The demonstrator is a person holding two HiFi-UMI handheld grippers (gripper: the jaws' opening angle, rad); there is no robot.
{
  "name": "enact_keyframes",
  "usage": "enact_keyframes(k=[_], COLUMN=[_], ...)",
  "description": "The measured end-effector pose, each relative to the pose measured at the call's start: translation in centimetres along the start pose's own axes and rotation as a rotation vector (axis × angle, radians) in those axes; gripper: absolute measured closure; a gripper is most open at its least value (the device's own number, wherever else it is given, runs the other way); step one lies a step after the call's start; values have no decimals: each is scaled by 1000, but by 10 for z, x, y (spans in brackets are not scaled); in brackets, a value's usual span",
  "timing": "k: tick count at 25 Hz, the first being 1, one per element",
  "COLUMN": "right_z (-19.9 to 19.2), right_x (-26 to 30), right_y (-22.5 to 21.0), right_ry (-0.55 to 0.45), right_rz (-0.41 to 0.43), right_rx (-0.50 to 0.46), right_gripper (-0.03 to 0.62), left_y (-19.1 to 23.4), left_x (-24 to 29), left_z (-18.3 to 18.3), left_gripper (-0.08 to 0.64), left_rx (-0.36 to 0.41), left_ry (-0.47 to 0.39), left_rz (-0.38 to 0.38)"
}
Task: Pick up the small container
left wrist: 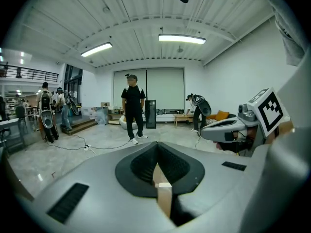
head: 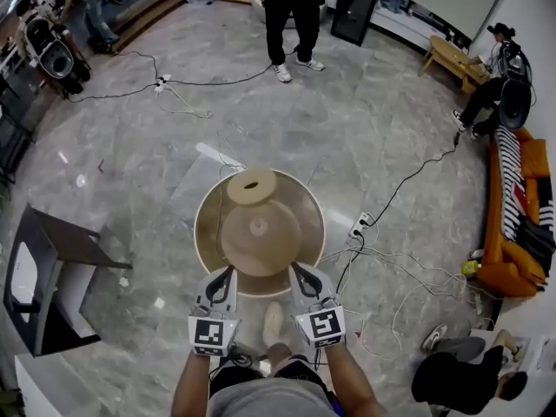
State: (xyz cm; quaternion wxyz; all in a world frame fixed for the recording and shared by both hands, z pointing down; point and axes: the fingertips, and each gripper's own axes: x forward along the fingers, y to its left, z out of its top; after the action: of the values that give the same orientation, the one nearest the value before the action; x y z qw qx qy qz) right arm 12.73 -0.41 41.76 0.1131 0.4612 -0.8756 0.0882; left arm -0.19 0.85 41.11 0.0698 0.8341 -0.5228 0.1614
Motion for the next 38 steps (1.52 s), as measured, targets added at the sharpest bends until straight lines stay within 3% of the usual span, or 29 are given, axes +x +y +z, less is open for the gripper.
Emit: enact_keyframes(k=[7, 13, 18, 27, 33, 38], right_z=[-22, -53, -81, -159, -214, -256], right_x=[51, 102, 144, 212, 244, 269], right_y=[-16, -17, -16, -19, -26, -31], right_ry=[9, 53, 58, 125, 172, 194], right_rz=[15, 1, -29, -69, -73, -69], right_rx=[4, -2, 10, 25, 9, 6], right_gripper=[591, 591, 591, 591, 591, 591], left_y=[20, 43, 66, 99, 122, 130], left_x=[45, 88, 124, 181, 210, 233], left_z=[-29, -57, -102, -178, -227, -267], left_gripper=[543, 543, 543, 543, 543, 543], left_rx=[6, -91, 11, -6, -127, -138], left_ry=[14, 43, 44, 71, 128, 148], left_rz=[-8, -37, -118, -185, -160, -167])
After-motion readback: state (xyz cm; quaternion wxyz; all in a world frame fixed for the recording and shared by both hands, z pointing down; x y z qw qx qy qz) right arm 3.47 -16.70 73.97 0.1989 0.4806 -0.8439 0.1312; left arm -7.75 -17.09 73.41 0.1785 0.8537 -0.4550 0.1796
